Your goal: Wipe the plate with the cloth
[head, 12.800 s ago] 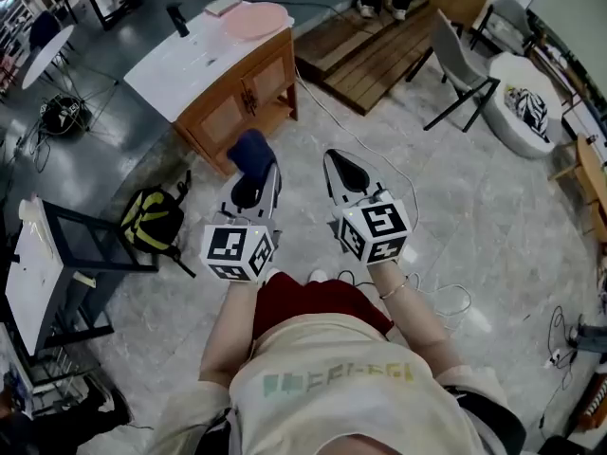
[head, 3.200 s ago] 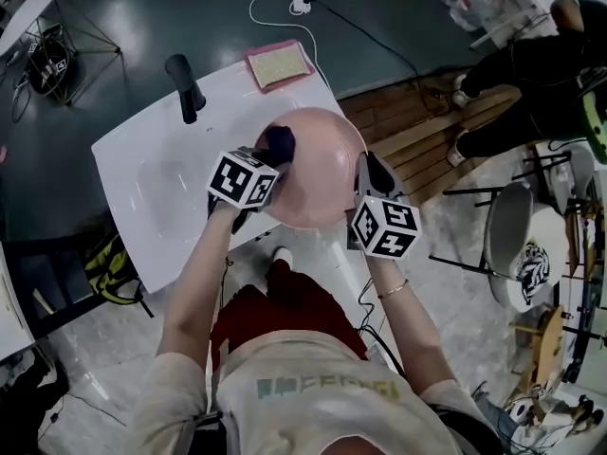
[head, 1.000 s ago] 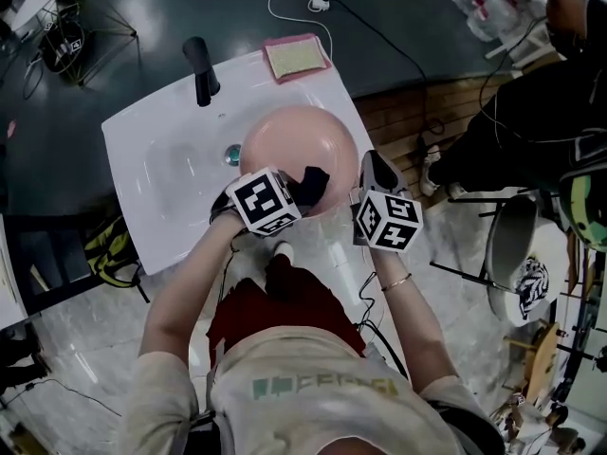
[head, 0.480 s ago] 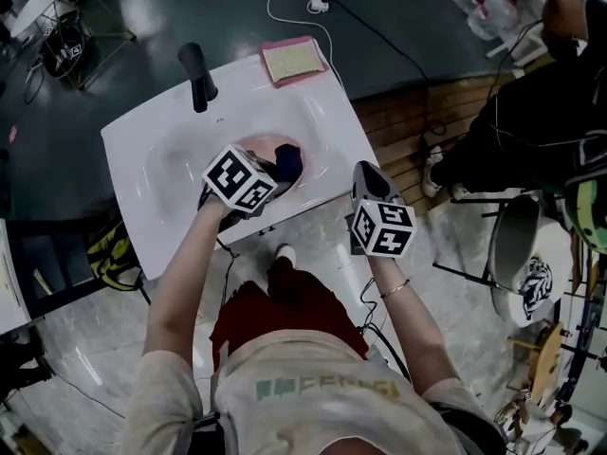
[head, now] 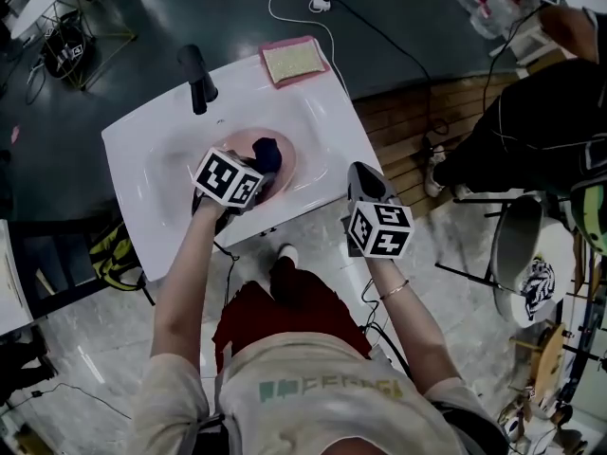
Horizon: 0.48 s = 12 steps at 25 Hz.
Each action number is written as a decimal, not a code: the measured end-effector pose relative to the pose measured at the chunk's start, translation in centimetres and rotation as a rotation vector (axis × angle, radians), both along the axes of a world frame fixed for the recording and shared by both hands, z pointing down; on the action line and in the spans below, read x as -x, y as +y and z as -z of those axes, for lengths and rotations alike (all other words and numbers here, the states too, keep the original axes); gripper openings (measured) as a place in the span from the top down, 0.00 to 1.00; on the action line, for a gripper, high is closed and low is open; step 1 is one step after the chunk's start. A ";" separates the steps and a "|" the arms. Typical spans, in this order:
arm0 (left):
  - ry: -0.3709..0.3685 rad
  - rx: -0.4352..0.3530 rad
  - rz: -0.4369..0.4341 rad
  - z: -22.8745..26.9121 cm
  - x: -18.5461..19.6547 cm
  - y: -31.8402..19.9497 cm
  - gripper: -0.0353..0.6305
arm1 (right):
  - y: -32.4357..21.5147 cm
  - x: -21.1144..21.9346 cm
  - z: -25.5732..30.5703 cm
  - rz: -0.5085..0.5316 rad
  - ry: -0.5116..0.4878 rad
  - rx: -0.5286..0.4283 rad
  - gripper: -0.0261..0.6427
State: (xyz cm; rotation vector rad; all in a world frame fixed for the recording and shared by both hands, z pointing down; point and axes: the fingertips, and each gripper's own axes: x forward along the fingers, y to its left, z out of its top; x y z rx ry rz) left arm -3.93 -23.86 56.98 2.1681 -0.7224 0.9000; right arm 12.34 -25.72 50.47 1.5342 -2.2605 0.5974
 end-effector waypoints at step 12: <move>0.081 -0.299 0.389 5.0 5.8 -3.1 0.83 | -0.2 3.2 1.8 0.093 -0.061 -0.047 0.90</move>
